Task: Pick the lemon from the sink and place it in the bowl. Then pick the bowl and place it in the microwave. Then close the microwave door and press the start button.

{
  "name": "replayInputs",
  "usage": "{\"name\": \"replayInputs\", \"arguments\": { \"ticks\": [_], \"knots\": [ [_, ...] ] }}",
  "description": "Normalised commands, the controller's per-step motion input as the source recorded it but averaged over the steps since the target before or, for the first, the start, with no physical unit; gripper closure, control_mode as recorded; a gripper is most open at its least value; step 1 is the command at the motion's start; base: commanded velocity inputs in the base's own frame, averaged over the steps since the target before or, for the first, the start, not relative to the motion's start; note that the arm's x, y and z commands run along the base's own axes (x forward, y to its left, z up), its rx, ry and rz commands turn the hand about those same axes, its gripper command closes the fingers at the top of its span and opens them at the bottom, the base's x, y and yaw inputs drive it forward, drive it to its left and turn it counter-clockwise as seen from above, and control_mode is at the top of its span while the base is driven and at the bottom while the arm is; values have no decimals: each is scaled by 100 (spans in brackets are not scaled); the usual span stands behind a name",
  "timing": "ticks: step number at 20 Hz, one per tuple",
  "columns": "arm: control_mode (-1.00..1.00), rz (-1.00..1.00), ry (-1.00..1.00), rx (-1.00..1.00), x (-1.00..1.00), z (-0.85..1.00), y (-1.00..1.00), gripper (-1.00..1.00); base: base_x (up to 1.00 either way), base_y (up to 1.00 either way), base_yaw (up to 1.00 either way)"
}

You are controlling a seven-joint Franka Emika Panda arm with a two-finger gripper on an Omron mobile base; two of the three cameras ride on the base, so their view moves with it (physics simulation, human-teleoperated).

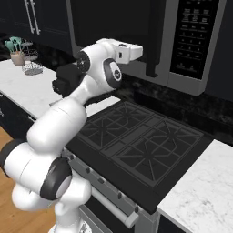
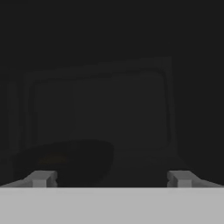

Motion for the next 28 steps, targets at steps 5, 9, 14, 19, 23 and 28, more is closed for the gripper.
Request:
{"name": "replayInputs", "arguments": {
  "ticks": [5, 9, 14, 19, 23, 28],
  "knots": [
    [-100, 5, 0, 0, -95, 22, 46, -100, 0, 0, 0],
    [-100, 0, 8, 0, -100, 1, 6, 100, 0, 0, 0],
    [-100, 0, 17, 0, -98, -2, 0, 100, 0, 0, 0],
    [-100, 0, 10, 0, -81, -21, -16, 100, 0, 0, 0],
    [-100, 0, 12, 0, -26, -24, -19, 100, 0, 0, 0],
    [-100, 1, 4, 0, 0, -4, -19, 100, 0, 0, 0]
  ]
}}
